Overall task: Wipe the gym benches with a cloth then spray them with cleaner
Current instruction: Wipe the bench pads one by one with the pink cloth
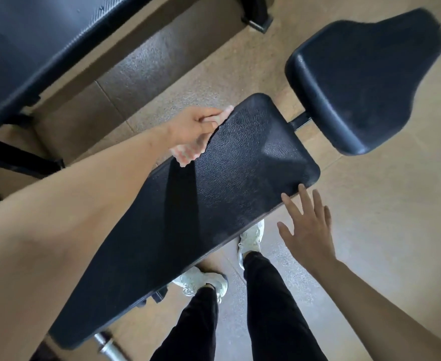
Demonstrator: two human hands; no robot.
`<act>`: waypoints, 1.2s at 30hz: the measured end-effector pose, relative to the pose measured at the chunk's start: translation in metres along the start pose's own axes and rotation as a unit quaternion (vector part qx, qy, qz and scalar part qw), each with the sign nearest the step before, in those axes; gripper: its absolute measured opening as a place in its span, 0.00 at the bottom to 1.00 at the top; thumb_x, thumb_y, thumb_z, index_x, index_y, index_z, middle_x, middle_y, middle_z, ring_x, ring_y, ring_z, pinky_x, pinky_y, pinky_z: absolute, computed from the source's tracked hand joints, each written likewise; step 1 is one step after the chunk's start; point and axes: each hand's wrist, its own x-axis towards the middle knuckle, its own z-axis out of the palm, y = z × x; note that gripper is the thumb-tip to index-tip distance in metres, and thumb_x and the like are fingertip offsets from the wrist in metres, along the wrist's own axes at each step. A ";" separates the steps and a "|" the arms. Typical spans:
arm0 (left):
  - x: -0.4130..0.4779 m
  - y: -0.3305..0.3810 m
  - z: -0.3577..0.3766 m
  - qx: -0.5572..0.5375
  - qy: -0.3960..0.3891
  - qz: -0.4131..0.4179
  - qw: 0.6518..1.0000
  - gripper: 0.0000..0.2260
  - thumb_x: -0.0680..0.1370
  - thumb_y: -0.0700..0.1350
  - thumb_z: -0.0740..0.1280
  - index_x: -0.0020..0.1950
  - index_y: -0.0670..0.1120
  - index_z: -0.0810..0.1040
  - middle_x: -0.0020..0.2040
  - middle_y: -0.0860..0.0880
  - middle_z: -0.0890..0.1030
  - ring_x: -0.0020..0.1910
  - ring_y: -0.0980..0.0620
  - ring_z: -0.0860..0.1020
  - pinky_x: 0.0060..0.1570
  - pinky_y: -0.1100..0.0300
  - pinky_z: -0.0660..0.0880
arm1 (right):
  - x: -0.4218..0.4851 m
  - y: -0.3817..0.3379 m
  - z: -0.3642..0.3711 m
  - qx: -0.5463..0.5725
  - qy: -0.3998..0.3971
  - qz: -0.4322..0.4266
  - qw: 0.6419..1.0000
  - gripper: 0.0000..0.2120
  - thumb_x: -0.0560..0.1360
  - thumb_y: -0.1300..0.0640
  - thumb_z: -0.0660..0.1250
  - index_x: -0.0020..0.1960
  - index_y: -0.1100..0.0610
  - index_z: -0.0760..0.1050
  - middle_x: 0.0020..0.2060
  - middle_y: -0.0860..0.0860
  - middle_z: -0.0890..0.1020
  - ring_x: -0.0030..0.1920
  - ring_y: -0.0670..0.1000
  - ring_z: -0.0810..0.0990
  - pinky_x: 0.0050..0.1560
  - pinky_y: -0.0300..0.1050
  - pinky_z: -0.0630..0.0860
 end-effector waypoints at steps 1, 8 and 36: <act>0.009 0.006 0.003 0.008 0.000 0.005 1.000 0.19 0.85 0.44 0.63 0.75 0.57 0.72 0.60 0.53 0.83 0.54 0.55 0.83 0.60 0.55 0.76 | 0.000 0.002 0.000 0.006 -0.002 -0.004 1.000 0.32 0.78 0.48 0.69 0.79 0.47 0.62 0.82 0.54 0.52 0.81 0.63 0.50 0.76 0.67 0.56; 0.055 0.050 0.016 0.035 -0.001 0.052 0.998 0.19 0.85 0.42 0.62 0.76 0.54 0.71 0.62 0.49 0.82 0.60 0.48 0.80 0.47 0.77 0.74 | 0.000 0.005 0.004 0.070 -0.014 0.000 0.997 0.34 0.78 0.48 0.68 0.80 0.46 0.58 0.83 0.51 0.46 0.82 0.57 0.49 0.77 0.65 0.54; 0.038 0.126 0.104 -0.097 0.126 0.140 0.977 0.09 0.78 0.45 0.71 0.58 0.50 0.81 0.57 0.51 0.83 0.56 0.59 0.80 0.60 0.57 0.77 | 0.173 0.042 -0.163 0.472 0.078 -0.001 0.878 0.07 0.77 0.58 0.70 0.46 0.62 0.80 0.37 0.52 0.74 0.39 0.46 0.74 0.42 0.53 0.80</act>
